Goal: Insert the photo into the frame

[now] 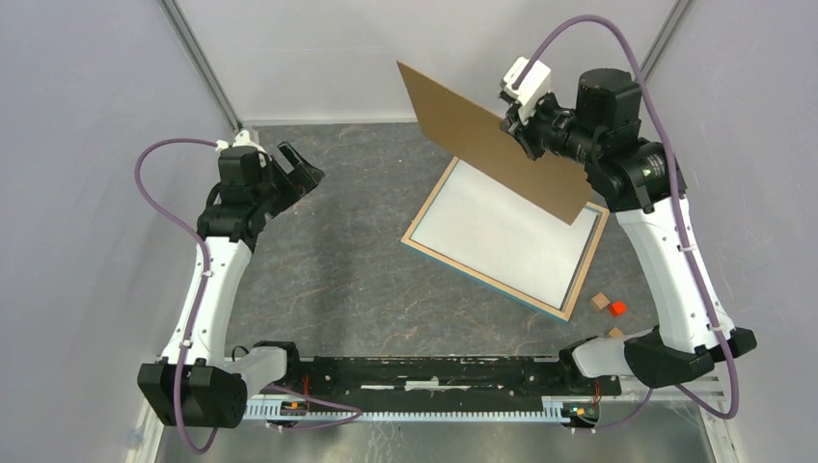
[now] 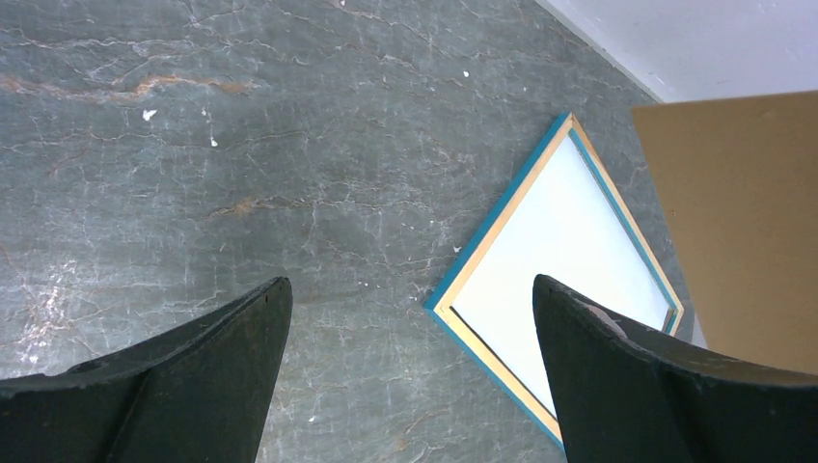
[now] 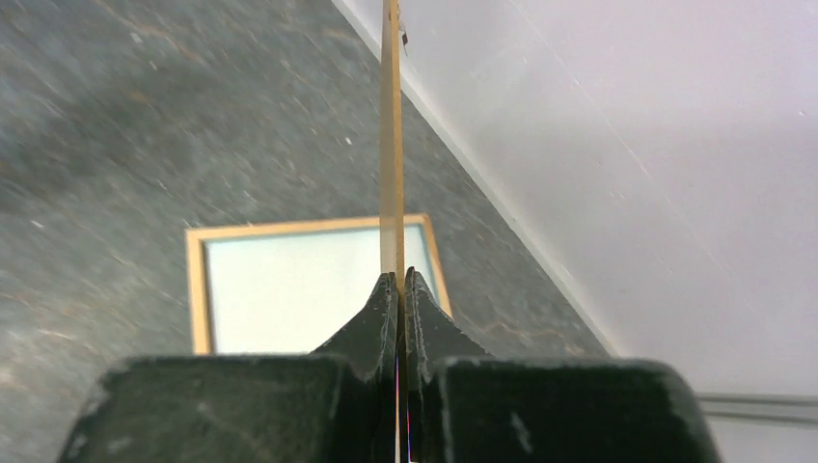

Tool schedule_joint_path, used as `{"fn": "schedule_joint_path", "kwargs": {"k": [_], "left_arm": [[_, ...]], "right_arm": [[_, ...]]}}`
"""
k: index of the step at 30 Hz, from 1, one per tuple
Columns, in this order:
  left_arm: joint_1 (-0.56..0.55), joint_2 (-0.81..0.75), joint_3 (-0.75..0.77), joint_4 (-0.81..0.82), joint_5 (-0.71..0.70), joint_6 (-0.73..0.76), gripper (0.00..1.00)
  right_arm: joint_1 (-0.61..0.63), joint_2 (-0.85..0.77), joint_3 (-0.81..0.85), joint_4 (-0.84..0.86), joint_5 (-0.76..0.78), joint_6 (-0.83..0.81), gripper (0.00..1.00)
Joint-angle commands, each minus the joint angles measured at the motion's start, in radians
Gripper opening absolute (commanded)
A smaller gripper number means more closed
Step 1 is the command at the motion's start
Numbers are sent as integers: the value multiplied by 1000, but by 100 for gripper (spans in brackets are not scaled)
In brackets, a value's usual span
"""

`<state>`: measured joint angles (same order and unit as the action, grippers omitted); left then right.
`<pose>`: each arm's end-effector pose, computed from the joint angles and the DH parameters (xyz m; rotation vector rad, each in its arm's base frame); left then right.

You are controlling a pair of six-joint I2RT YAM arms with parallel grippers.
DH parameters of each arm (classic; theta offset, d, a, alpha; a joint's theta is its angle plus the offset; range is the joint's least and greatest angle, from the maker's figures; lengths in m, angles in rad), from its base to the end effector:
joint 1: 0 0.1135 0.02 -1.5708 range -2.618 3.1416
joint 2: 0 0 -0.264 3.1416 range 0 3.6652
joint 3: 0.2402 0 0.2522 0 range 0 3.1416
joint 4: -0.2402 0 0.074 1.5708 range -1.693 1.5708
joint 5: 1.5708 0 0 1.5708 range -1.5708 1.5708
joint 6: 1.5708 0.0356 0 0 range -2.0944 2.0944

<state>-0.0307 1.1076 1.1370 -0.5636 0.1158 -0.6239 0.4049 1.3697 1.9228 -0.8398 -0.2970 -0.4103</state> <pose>0.2390 -0.0115 0.3612 -0.5583 2.0693 -0.5103 0.2237 0.1072 0.5214 -0.9192 1.6092 0.2718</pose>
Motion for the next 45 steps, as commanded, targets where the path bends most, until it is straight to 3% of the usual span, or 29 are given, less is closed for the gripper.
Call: {"fn": "schedule_joint_path", "kwargs": {"k": [1, 5, 10, 17, 26, 41, 45], "left_arm": [[-7, 21, -17, 65, 35, -2, 100], [-10, 27, -39, 85, 51, -1, 100], [-24, 37, -75, 120, 70, -5, 100], [-46, 44, -101, 163, 136, -8, 100], [-63, 58, -172, 315, 342, -66, 100], [-68, 76, -195, 330, 344, -37, 100], [-67, 75, -193, 328, 337, -30, 100]], "right_arm": [[-2, -40, -128, 135, 107, -206, 0], [-2, -129, -342, 280, 116, -307, 0], [-2, -356, -759, 625, 42, -423, 0], [-2, -519, -1076, 768, -62, -545, 0], [-2, -635, -1269, 755, -102, -581, 0], [-2, -827, -1541, 775, -71, -613, 0], [-2, -875, -1585, 741, -31, -614, 12]]}}
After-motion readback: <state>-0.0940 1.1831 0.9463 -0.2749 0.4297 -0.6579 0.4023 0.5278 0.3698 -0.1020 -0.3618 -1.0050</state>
